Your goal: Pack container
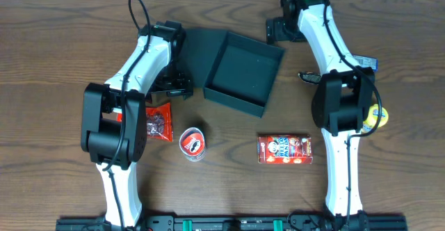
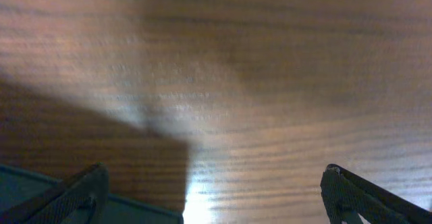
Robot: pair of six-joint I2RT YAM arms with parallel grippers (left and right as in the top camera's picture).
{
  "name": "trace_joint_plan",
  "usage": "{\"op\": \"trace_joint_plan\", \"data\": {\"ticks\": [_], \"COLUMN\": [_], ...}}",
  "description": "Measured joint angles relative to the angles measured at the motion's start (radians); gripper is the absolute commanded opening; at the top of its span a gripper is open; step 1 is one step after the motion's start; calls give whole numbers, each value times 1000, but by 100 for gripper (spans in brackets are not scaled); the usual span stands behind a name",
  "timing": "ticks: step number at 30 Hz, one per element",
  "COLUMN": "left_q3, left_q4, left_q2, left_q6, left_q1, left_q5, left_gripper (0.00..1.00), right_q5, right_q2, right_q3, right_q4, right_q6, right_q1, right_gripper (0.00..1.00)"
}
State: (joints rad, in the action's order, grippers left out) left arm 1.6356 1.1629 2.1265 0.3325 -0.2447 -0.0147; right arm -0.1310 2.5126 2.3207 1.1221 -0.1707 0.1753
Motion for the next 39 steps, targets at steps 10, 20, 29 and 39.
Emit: {"op": "trace_joint_plan", "data": {"ticks": [10, 20, 29, 39], "left_q3": [0, 0, 0, 0], "left_q4": [-67, -145, -232, -323], "left_q2": [0, 0, 0, 0], "left_q6": [4, 10, 12, 31], "left_q1": [3, 9, 9, 13], "left_q5": [14, 25, -11, -58], "left_gripper": [95, 95, 95, 95], "right_q5": [-5, 7, 182, 251], "right_q2": [0, 0, 0, 0], "right_q3": [0, 0, 0, 0], "right_q4": [102, 248, 398, 424], "right_q6": [0, 0, 4, 5], "right_q1": [-1, -2, -2, -4], "right_gripper": [99, 99, 99, 99]}}
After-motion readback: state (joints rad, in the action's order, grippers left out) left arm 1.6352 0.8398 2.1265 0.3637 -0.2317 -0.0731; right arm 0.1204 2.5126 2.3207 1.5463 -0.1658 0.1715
